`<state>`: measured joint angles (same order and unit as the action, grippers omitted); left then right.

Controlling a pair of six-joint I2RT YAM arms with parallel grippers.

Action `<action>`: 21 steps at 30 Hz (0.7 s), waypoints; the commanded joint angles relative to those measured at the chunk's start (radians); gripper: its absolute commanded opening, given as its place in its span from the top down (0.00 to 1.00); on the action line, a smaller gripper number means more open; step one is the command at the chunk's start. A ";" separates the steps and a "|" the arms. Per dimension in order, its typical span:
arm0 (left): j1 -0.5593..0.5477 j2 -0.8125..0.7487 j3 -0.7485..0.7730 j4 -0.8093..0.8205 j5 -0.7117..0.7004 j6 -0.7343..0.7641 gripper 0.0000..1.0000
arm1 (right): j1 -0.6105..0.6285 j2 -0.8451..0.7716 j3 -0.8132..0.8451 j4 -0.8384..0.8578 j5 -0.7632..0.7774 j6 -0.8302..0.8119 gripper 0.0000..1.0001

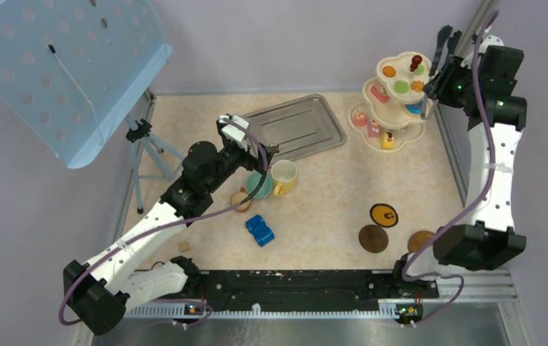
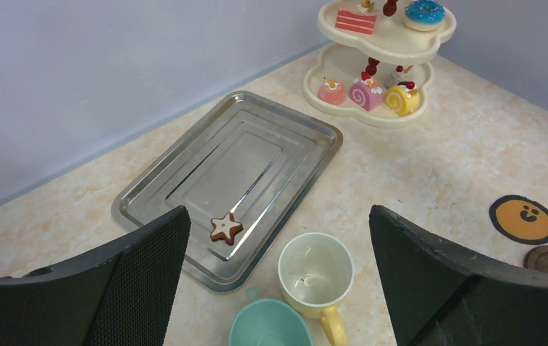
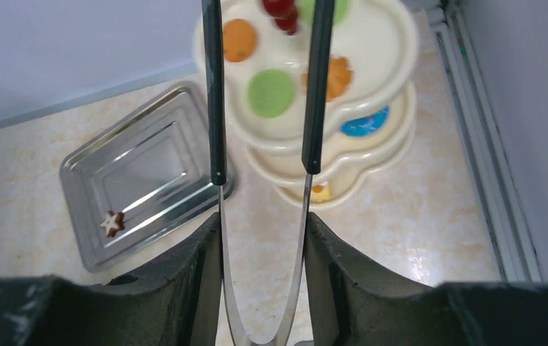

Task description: Serve the afternoon tea

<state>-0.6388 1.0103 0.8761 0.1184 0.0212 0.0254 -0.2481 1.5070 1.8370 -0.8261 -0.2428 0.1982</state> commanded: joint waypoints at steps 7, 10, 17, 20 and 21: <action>-0.004 -0.053 0.007 0.033 -0.070 0.005 0.01 | 0.499 -0.070 -0.057 0.015 0.024 -0.250 0.60; -0.004 -0.093 -0.001 0.036 -0.124 0.015 0.01 | 0.660 0.025 -0.025 -0.039 0.118 -0.369 0.60; -0.004 -0.261 -0.053 0.077 -0.355 0.028 0.01 | 0.824 0.296 0.113 -0.131 0.163 -0.450 0.60; -0.003 -0.323 -0.081 0.111 -0.419 0.037 0.01 | 0.870 0.383 0.139 -0.141 0.195 -0.471 0.59; -0.001 -0.338 -0.088 0.118 -0.431 0.039 0.01 | 0.879 0.411 0.144 -0.145 0.209 -0.475 0.59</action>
<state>-0.6388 0.7292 0.8215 0.1497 -0.2840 0.0460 0.5774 1.8683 1.8893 -0.9382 -0.0940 -0.2108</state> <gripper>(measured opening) 0.987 0.417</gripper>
